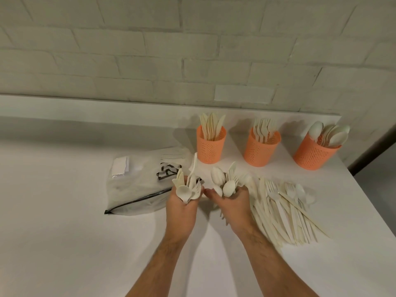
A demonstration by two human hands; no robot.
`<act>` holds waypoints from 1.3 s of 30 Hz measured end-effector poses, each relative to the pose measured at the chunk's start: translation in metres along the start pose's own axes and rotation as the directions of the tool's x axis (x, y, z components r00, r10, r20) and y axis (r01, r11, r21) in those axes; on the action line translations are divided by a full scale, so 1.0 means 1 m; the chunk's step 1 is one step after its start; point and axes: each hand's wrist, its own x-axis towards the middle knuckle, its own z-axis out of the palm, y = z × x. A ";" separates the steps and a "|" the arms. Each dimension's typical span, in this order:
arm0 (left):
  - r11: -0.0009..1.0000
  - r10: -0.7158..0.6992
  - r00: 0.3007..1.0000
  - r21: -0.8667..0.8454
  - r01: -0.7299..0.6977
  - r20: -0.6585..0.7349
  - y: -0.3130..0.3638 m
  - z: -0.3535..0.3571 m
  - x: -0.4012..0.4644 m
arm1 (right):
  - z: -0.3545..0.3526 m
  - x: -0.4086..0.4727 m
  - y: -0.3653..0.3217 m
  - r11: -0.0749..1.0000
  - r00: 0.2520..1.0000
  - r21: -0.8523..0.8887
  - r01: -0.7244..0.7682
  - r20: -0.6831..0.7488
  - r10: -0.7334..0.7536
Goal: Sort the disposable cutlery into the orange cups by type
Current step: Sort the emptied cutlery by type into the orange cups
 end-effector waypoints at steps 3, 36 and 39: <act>0.999 -0.010 1.000 -0.035 0.010 0.016 0.003 0.002 -0.001 | 0.000 -0.001 -0.004 1.000 1.000 0.007 0.003 -0.010 -0.003; 0.837 -0.310 0.772 -0.226 0.499 0.555 0.033 0.005 -0.008 | 0.019 -0.012 -0.034 0.731 0.953 -0.664 -0.159 0.091 0.290; 0.853 -0.336 0.743 -0.147 0.500 0.579 0.036 -0.005 -0.005 | 0.020 -0.007 -0.037 0.681 0.938 -0.705 -0.199 0.064 0.340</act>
